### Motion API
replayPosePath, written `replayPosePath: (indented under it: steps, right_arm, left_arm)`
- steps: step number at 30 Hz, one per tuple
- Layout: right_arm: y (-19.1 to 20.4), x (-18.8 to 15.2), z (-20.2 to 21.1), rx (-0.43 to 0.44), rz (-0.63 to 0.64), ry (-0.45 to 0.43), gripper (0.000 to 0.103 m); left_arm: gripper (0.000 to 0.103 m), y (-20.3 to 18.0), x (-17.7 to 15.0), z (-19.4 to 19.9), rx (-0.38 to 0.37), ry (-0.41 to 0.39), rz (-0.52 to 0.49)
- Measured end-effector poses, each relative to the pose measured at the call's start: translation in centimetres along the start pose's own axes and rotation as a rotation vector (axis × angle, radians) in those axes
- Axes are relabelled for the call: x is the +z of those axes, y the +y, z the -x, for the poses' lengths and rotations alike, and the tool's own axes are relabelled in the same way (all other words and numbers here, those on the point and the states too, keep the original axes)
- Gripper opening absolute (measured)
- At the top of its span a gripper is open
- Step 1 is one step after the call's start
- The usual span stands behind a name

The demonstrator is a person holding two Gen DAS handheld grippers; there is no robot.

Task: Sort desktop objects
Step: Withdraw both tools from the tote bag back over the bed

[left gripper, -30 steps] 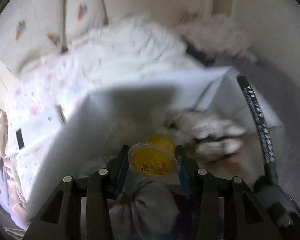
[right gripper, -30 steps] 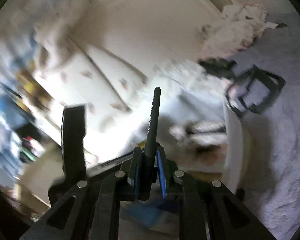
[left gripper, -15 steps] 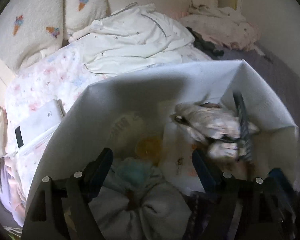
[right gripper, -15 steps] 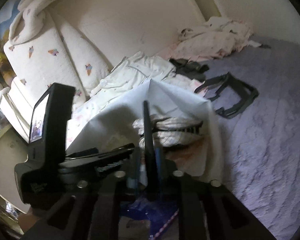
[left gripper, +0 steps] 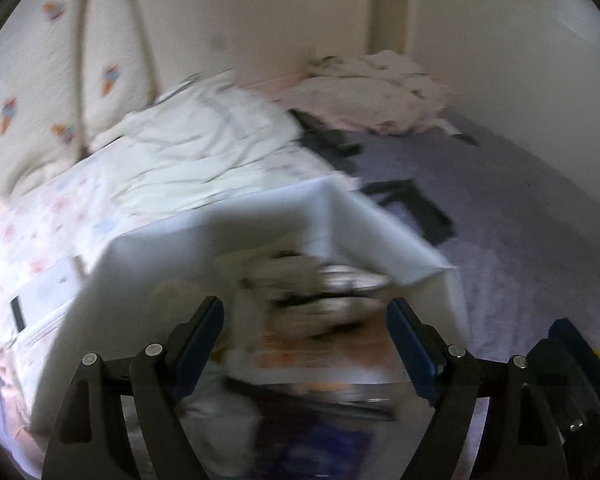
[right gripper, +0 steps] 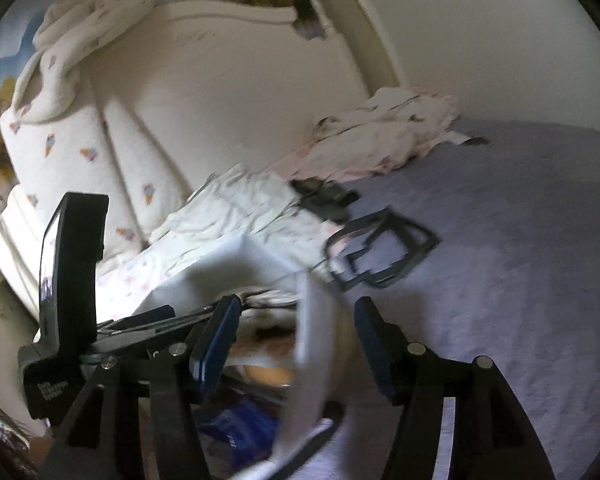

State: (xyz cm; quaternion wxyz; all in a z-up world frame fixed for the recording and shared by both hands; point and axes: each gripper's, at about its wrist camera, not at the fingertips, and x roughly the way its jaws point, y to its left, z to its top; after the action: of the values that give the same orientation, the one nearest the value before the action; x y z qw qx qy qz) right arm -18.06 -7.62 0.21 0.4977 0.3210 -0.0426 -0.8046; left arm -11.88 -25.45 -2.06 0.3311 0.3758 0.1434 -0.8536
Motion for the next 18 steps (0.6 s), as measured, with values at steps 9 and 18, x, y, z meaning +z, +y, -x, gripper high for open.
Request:
replayPosePath:
  steps: [9, 18]
  right_arm:
    - [-5.9, 0.5, 6.2, -0.237, -0.045, -0.025, 0.06]
    - [-11.3, -0.7, 8.8, -0.385, -0.121, 0.005, 0.068]
  left_arm:
    - [0.083, -10.5, -1.5, 0.4, -0.167, -0.011, -0.235]
    - [0.084, -19.1, -4.7, -0.8, -0.265, -0.001, -0.455]
